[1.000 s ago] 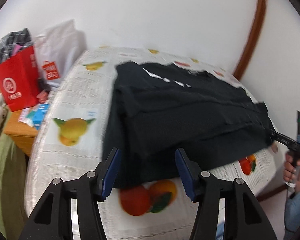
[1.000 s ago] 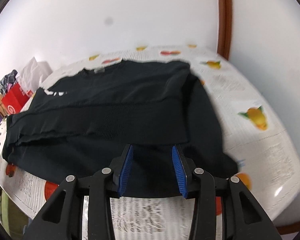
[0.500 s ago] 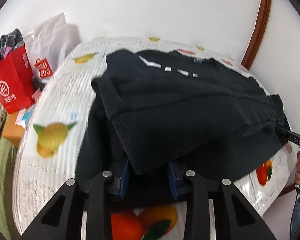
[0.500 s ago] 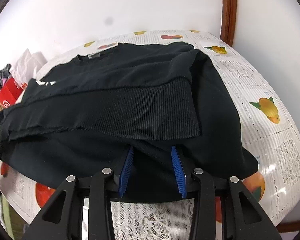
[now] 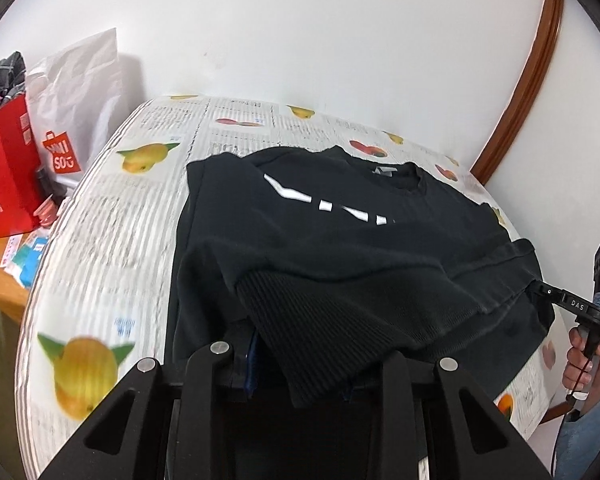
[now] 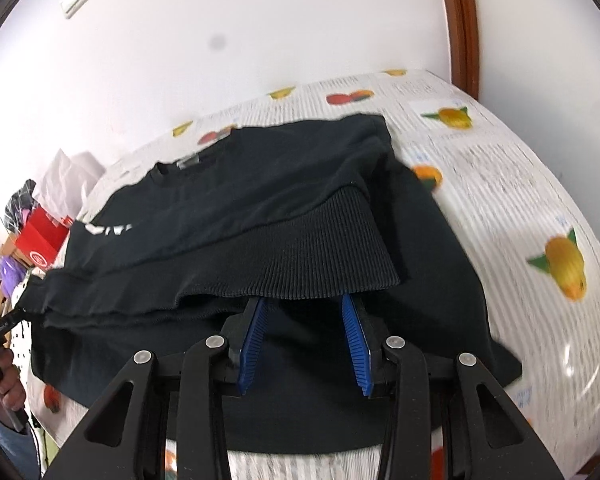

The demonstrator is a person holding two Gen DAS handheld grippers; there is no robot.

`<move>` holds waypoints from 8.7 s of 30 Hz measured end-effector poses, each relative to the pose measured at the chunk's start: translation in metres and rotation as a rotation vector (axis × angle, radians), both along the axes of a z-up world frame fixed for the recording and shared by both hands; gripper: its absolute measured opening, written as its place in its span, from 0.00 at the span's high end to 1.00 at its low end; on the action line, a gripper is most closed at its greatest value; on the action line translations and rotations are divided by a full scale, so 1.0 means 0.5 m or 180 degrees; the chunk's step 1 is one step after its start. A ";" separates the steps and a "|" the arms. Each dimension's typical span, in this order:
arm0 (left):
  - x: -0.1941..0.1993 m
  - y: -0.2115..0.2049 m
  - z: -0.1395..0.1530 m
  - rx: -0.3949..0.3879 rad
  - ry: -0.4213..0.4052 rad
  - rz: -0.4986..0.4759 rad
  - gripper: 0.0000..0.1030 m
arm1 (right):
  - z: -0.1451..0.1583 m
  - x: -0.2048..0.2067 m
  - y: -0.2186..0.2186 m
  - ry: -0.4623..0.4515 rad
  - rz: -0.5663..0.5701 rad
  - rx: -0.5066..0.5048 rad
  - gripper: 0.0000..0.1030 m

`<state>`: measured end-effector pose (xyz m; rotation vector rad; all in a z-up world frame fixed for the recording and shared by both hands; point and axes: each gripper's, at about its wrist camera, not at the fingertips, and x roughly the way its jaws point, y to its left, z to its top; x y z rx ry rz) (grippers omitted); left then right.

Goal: Fold small clothes

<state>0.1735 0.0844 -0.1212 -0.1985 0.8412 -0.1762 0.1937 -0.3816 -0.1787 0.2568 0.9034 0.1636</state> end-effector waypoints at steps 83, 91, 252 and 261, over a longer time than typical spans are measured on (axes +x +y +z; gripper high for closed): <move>0.265 0.014 -0.053 0.0522 0.0131 0.0166 0.86 | -0.042 0.355 -0.003 0.0002 -0.0056 -0.0860 0.75; 0.220 0.021 -0.021 0.0597 0.0102 0.0212 0.69 | 0.025 0.269 0.036 -0.0130 -0.0074 -0.0969 0.54; -0.074 -0.251 -0.102 0.1001 0.0101 -0.0627 0.25 | 0.000 -0.059 0.210 -0.0265 0.0062 0.0837 0.52; -0.072 -0.223 -0.109 0.0896 0.0084 -0.0482 0.25 | 0.063 -0.049 0.241 -0.0663 0.0317 0.0431 0.87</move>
